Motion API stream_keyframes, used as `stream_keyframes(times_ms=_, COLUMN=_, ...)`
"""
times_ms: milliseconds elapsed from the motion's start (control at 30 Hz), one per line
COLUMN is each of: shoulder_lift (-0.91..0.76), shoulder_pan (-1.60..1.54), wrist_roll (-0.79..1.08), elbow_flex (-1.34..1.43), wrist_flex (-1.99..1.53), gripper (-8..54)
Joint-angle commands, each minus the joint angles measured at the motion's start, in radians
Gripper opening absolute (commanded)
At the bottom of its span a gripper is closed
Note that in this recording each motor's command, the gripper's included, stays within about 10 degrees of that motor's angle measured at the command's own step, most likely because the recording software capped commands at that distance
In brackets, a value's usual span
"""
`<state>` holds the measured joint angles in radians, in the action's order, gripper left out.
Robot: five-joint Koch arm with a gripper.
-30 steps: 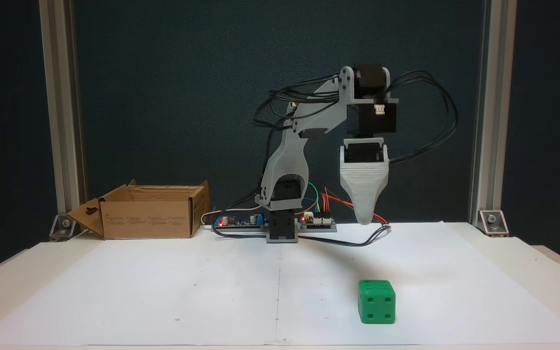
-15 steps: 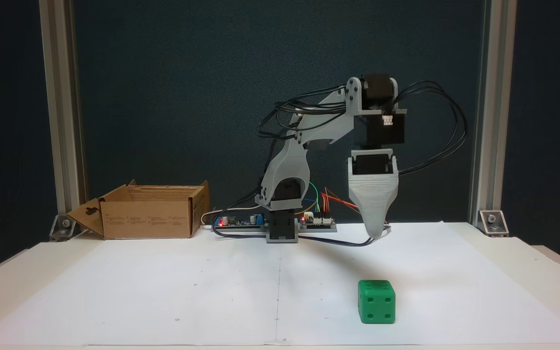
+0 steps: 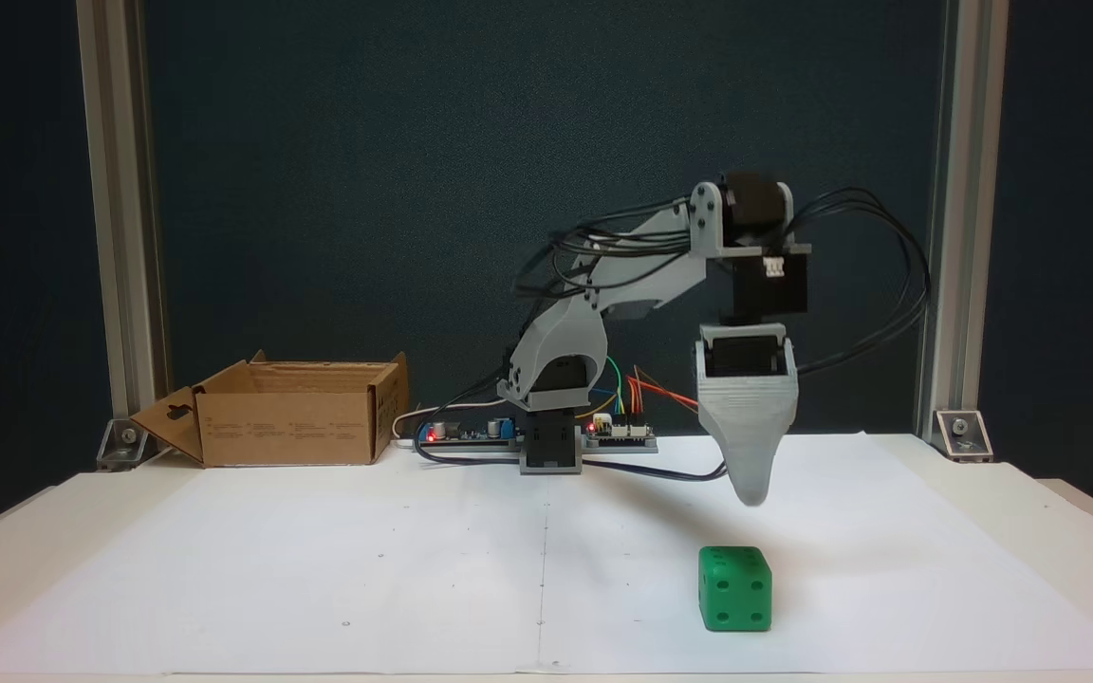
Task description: Grasp a green dice and put it in the bin.
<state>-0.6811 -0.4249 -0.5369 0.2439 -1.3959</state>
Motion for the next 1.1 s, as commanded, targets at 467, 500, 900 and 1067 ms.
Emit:
stream_keyframes(times_ms=467, shoulder_lift=0.018, shoulder_pan=0.008, wrist_roll=-0.061, elbow_flex=-0.066, wrist_flex=-0.155, gripper=45.3)
stream_keyframes(times_ms=500, shoulder_lift=0.023, shoulder_pan=0.011, wrist_roll=-0.061, elbow_flex=-0.066, wrist_flex=-0.150, gripper=45.3)
stream_keyframes(times_ms=900, shoulder_lift=0.091, shoulder_pan=0.032, wrist_roll=-0.061, elbow_flex=-0.066, wrist_flex=-0.087, gripper=44.5)
stream_keyframes(times_ms=1067, shoulder_lift=0.120, shoulder_pan=0.032, wrist_roll=-0.061, elbow_flex=-0.066, wrist_flex=-0.075, gripper=43.9)
